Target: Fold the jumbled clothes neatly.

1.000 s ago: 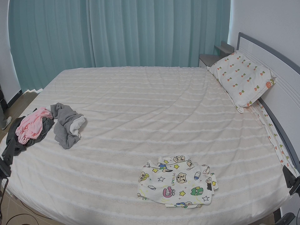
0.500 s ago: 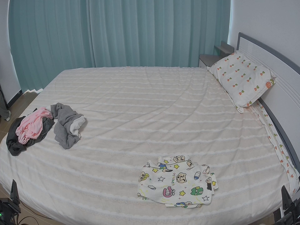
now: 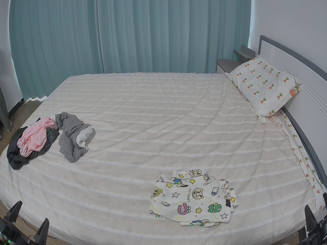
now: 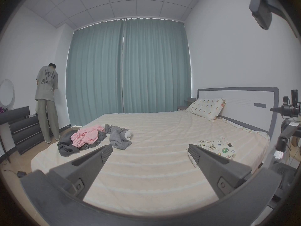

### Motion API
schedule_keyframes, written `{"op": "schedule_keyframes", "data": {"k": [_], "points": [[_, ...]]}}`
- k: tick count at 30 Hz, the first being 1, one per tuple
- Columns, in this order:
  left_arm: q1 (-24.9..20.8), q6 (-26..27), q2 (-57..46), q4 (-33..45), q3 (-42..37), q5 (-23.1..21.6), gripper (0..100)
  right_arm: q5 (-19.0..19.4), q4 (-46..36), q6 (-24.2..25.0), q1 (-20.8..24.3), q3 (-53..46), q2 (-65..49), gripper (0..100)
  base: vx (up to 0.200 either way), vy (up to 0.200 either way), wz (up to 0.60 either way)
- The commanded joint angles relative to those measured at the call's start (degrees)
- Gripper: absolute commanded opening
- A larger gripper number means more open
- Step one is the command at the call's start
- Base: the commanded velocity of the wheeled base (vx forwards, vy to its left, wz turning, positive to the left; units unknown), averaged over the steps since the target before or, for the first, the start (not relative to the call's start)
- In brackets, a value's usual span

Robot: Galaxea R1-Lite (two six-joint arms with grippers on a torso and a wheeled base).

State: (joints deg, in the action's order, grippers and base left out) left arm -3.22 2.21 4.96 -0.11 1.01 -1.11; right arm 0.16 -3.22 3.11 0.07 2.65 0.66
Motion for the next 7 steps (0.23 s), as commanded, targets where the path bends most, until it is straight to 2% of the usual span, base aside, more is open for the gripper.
{"op": "schedule_keyframes", "data": {"k": [1,7], "points": [[5.0,-0.2,-1.3,0.2,-0.9,0.2,100,0.3,0.1,0.1,0.0,0.0,-0.6,100,0.0,0.0,0.0],[3.8,-3.6,-3.6,0.1,-0.9,0.8,100,0.5,0.0,0.2,-0.1,-0.1,-0.6,100,0.0,0.0,0.0]]}}
